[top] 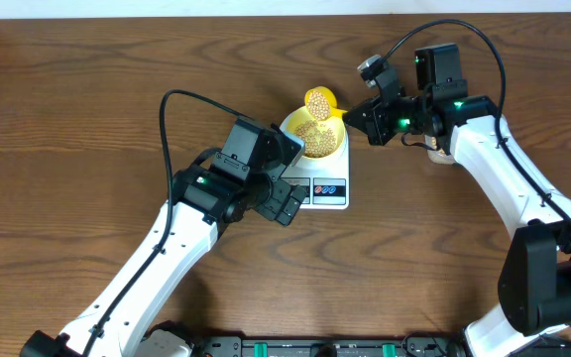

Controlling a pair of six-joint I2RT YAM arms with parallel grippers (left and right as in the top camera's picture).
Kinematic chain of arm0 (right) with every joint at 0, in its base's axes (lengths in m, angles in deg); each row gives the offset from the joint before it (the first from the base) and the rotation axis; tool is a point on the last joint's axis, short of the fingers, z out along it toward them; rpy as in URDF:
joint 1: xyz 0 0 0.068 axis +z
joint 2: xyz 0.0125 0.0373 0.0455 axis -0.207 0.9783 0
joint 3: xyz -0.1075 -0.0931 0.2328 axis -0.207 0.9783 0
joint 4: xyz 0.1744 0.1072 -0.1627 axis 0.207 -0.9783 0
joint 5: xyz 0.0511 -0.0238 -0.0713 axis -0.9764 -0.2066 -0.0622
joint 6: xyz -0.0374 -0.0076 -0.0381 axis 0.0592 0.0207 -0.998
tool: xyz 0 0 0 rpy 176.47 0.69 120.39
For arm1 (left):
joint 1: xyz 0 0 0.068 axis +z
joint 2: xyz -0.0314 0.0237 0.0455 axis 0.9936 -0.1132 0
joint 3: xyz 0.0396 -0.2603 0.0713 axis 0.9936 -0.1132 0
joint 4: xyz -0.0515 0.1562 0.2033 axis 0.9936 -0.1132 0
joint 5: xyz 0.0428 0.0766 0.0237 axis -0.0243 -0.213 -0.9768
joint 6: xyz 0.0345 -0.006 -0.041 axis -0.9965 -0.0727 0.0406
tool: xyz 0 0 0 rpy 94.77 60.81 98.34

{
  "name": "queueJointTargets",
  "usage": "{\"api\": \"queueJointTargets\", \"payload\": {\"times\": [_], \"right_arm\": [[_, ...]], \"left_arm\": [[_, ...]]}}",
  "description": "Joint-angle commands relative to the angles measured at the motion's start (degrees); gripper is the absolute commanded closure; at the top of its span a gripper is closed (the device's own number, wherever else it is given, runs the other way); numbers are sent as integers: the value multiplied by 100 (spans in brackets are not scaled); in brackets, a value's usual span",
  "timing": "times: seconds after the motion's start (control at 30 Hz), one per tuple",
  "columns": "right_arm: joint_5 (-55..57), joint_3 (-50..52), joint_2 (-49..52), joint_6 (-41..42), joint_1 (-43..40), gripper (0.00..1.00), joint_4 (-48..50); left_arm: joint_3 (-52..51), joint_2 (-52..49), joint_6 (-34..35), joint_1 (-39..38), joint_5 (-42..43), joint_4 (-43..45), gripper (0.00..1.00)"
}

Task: Scoop item into bowl and weigh 50g on scale
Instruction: 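Tilt the scoop with the right gripper to pour soybeans into the bowl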

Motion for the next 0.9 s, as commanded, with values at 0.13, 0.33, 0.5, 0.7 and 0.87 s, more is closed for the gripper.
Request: {"api": "queueJointTargets", "payload": {"times": [0.13, 0.33, 0.5, 0.7, 0.87], "right_arm": [[96, -7, 59, -586, 31, 99, -15], [98, -7, 59, -675, 31, 99, -35], [98, -7, 59, -728, 31, 99, -35], [98, -7, 59, -728, 31, 99, -39], [96, -7, 59, -726, 31, 99, -39]], "left_arm": [[-76, -11, 33, -2, -59, 0, 4], [-76, -11, 33, -2, -59, 0, 4], [-76, -13, 33, -2, -59, 0, 4], [-76, -11, 33, -2, -59, 0, 4], [-76, -11, 33, -2, -59, 0, 4]]}}
